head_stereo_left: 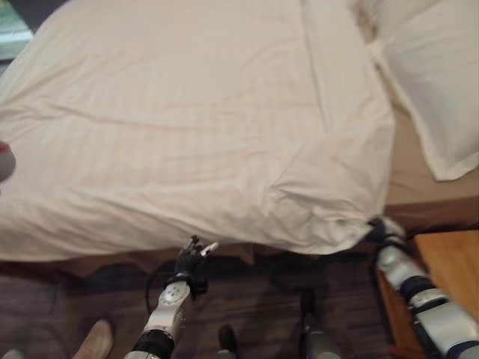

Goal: Making the bed.

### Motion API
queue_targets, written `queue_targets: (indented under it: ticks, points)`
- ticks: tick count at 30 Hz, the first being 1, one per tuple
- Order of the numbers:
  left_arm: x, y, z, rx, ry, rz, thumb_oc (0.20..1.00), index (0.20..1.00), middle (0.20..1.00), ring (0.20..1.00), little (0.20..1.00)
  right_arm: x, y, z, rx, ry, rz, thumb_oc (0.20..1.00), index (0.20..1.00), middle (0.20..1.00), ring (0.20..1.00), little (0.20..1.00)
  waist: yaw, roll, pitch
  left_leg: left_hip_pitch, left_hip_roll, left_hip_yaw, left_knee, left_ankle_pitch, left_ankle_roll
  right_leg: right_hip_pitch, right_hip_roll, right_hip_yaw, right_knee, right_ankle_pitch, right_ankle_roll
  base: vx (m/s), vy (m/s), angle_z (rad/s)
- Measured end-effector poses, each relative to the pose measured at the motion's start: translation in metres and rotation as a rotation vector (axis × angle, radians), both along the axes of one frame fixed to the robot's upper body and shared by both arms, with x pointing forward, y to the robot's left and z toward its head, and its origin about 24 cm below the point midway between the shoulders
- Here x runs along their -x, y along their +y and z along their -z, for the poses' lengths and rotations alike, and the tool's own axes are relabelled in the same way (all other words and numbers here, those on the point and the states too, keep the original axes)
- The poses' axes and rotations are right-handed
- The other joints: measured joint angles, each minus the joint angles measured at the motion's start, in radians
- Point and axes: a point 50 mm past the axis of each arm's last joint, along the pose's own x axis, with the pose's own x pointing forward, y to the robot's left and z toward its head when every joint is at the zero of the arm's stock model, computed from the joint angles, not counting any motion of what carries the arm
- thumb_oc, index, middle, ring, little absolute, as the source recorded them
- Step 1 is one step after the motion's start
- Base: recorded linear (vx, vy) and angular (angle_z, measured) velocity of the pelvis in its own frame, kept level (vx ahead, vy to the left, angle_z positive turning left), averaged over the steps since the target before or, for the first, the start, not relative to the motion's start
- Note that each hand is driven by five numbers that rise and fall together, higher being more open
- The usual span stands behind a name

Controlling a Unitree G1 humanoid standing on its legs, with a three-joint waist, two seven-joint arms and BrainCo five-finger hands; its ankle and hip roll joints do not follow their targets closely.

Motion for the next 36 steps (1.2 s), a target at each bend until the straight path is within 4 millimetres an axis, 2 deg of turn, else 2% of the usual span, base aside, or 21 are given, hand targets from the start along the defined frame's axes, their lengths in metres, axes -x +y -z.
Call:
queue_targets:
  ticks: [1,3,7,9,11,14,17,20,21,22,23,24,25,27,29,32,36]
  points:
    - [-0.002,-0.003,-0.001,0.013,-0.008,0.002,1.0,1.0,1.0,1.0,1.0,-0.005,-0.004,-0.009,0.02,-0.014,0.016,1.0,1.0,1.0,1.0,1.0,-0.004,0.031,0.004,0.0,0.002,0.003,-0.002,-0.007,-0.001,-0.003,0.004,0.006,0.0,0.0,0.0,0.02,-0.07,-0.16]
    - [-0.006,-0.007,-0.005,0.03,-0.035,0.012,1.0,1.0,1.0,1.0,1.0,-0.008,-0.002,-0.012,0.03,-0.015,0.014,1.0,1.0,1.0,1.0,1.0,-0.005,0.044,0.002,0.005,0.007,0.006,-0.006,-0.011,-0.004,-0.001,0.009,0.007,0.0,-0.002,0.002,0.04,-0.059,-0.1]
    - [-0.018,-0.012,-0.021,0.08,-0.122,0.025,1.0,1.0,1.0,1.0,1.0,-0.013,0.002,-0.015,0.058,0.0,0.02,1.0,1.0,1.0,1.0,1.0,-0.018,0.031,0.004,0.025,0.009,0.003,-0.006,-0.014,-0.006,0.023,0.009,0.007,0.0,-0.003,0.003,0.04,-0.051,0.02]
    - [-0.012,-0.004,-0.021,0.085,-0.128,0.001,1.0,1.0,1.0,1.0,1.0,-0.024,0.009,-0.026,0.087,-0.011,-0.011,1.0,1.0,1.0,1.0,1.0,-0.031,0.02,0.001,0.032,0.01,0.005,-0.006,-0.016,-0.006,0.027,0.005,0.007,-0.001,-0.021,0.017,0.04,-0.037,-0.02]
    - [-0.007,0.0,-0.018,0.081,-0.117,0.0,1.0,1.0,1.0,1.0,1.0,-0.023,0.005,-0.028,0.101,-0.007,0.013,1.0,1.0,1.0,1.0,1.0,-0.034,0.01,-0.003,0.04,0.007,0.006,-0.005,-0.016,-0.006,0.034,0.006,0.008,-0.002,-0.022,0.016,0.03,-0.05,-0.02]
    - [0.005,0.007,-0.012,0.081,-0.094,-0.02,1.0,1.0,1.0,1.0,1.0,-0.015,-0.012,-0.025,0.132,0.052,0.095,1.0,1.0,1.0,1.0,1.0,-0.031,-0.016,-0.015,0.041,0.017,0.004,-0.003,-0.015,-0.006,0.037,0.009,0.005,-0.003,-0.026,0.008,0.03,-0.053,0.02]
    - [0.021,0.015,-0.005,0.077,-0.065,-0.035,1.0,1.0,1.0,1.0,1.0,0.008,-0.045,-0.019,0.165,0.154,0.212,1.0,1.0,1.0,1.0,1.0,-0.028,-0.04,-0.035,0.052,0.029,-0.001,0.0,-0.018,-0.01,0.051,0.023,-0.002,-0.001,-0.015,-0.001,0.02,-0.018,0.03]
    - [0.032,0.022,0.0,0.078,-0.04,-0.047,1.0,1.0,1.0,1.0,1.0,0.023,-0.071,-0.026,0.204,0.193,0.285,1.0,1.0,1.0,1.0,1.0,-0.028,-0.051,-0.048,0.061,0.037,0.0,-0.005,-0.022,-0.016,0.063,0.029,-0.004,-0.001,-0.015,-0.002,0.03,0.011,0.01]
    - [0.041,0.037,-0.002,0.089,-0.047,-0.104,1.0,1.0,1.0,1.0,1.0,0.048,-0.107,-0.04,0.234,0.213,0.383,1.0,1.0,1.0,1.0,1.0,-0.03,-0.058,-0.084,0.075,0.043,-0.005,-0.006,-0.026,-0.021,0.084,0.035,-0.016,-0.002,-0.037,0.001,0.04,0.042,0.04]
    - [0.041,0.038,-0.002,0.089,-0.046,-0.108,1.0,1.0,1.0,1.0,1.0,0.049,-0.11,-0.042,0.223,0.2,0.388,1.0,1.0,1.0,1.0,1.0,-0.035,-0.063,-0.097,0.079,0.045,-0.004,-0.005,-0.026,-0.022,0.084,0.038,-0.015,-0.001,-0.038,0.001,0.05,0.049,0.0]
    - [0.043,0.042,-0.002,0.089,-0.047,-0.134,1.0,1.0,1.0,1.0,1.0,0.032,-0.103,-0.063,0.162,0.041,0.337,1.0,1.0,1.0,1.0,1.0,-0.049,-0.069,-0.106,0.083,0.042,0.0,-0.005,-0.025,-0.021,0.086,0.037,-0.01,-0.001,-0.035,-0.001,0.04,0.024,-0.09]
    - [0.042,0.042,-0.002,0.087,-0.048,-0.135,1.0,1.0,1.0,1.0,1.0,0.021,-0.094,-0.074,0.153,-0.037,0.271,1.0,1.0,1.0,1.0,1.0,-0.063,-0.074,-0.118,0.084,0.043,0.003,-0.005,-0.028,-0.025,0.081,0.038,-0.006,-0.003,-0.037,-0.001,0.06,0.047,-0.11]
    - [0.039,0.041,-0.004,0.087,-0.056,-0.131,1.0,1.0,1.0,1.0,1.0,0.008,-0.075,-0.085,0.132,-0.146,0.162,1.0,1.0,1.0,1.0,1.0,-0.079,-0.087,-0.134,0.083,0.042,0.005,-0.005,-0.028,-0.025,0.079,0.038,-0.002,-0.006,-0.041,-0.006,0.04,0.034,-0.06]
    - [0.036,0.039,-0.005,0.09,-0.063,-0.129,1.0,1.0,1.0,1.0,1.0,0.001,-0.047,-0.094,0.079,-0.264,0.036,1.0,1.0,1.0,1.0,1.0,-0.089,-0.097,-0.147,0.084,0.042,0.006,-0.005,-0.026,-0.023,0.078,0.04,0.002,-0.006,-0.042,-0.006,0.03,0.03,-0.05]
    - [0.036,0.035,-0.004,0.091,-0.056,-0.12,1.0,1.0,1.0,1.0,1.0,-0.002,-0.016,-0.091,0.008,-0.343,-0.079,1.0,1.0,1.0,1.0,1.0,-0.09,-0.104,-0.164,0.09,0.042,0.017,-0.005,-0.026,-0.022,0.078,0.04,0.008,-0.006,-0.041,-0.007,0.04,0.028,-0.12]
    - [0.037,0.034,-0.002,0.088,-0.047,-0.125,1.0,1.0,1.0,1.0,1.0,0.002,0.004,-0.067,-0.069,-0.316,-0.107,1.0,1.0,1.0,1.0,1.0,-0.087,-0.104,-0.172,0.09,0.039,0.019,-0.005,-0.027,-0.023,0.077,0.035,0.008,-0.006,-0.042,-0.007,0.01,0.005,-0.02]
    - [0.041,0.034,0.001,0.086,-0.032,-0.142,1.0,1.0,1.0,1.0,1.0,0.007,0.014,-0.047,-0.106,-0.267,-0.118,1.0,1.0,1.0,1.0,1.0,-0.079,-0.09,-0.172,0.086,0.041,0.014,-0.005,-0.026,-0.022,0.077,0.035,0.005,-0.006,-0.043,-0.007,0.0,-0.001,0.01]
